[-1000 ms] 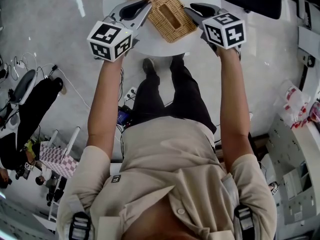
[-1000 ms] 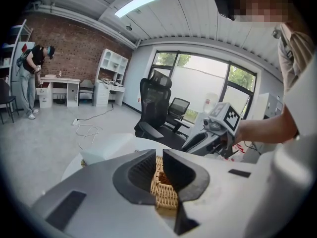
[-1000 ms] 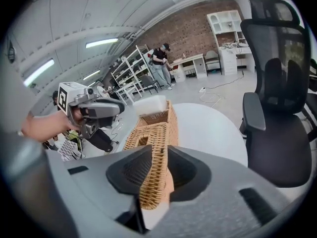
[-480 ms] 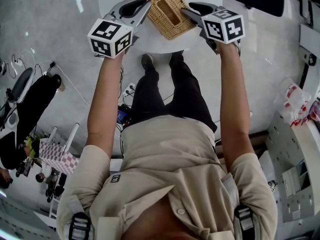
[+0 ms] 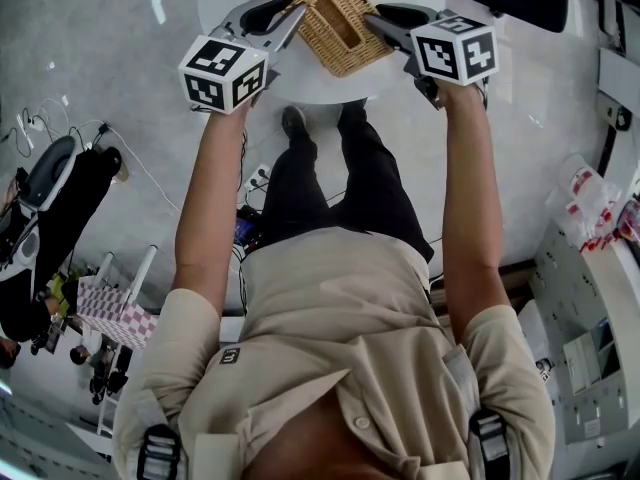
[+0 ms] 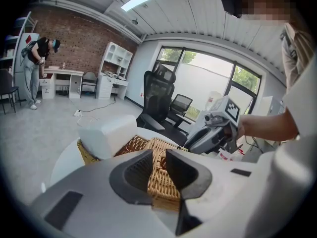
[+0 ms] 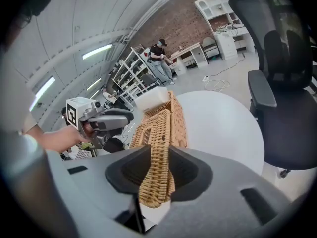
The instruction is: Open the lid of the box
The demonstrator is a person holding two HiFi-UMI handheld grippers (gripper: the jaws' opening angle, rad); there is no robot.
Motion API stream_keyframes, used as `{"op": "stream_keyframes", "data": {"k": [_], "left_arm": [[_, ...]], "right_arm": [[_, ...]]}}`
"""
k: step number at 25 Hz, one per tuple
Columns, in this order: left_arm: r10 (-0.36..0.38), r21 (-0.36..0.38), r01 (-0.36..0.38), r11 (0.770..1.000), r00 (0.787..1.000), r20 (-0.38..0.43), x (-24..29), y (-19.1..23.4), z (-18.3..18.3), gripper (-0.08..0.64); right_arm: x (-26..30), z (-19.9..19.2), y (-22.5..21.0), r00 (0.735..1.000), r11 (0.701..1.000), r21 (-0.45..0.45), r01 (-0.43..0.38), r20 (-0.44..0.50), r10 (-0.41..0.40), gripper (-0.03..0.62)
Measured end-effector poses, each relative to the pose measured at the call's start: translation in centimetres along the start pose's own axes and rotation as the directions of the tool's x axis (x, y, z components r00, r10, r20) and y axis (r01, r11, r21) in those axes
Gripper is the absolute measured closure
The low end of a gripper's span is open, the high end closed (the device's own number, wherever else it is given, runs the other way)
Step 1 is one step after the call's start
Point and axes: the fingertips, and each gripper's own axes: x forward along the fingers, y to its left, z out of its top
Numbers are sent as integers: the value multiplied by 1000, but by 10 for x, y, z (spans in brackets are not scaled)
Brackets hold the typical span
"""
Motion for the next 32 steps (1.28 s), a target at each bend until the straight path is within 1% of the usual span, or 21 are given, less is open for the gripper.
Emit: {"op": "stream_keyframes", "data": {"k": [11, 21, 32], "left_arm": [[-14, 10, 14, 1000, 999, 45, -18, -13, 20, 503], [-25, -3, 25, 1000, 995, 97, -35, -23, 33, 503], [-26, -25, 30, 999, 988, 151, -65, -38, 51, 503]], "right_arm": [[-25, 23, 31, 999, 998, -55, 0, 45, 2, 551], [-32, 32, 62, 998, 995, -97, -18, 60, 24, 555], [-35, 38, 112, 996, 987, -151, -61, 56, 70, 554]]}}
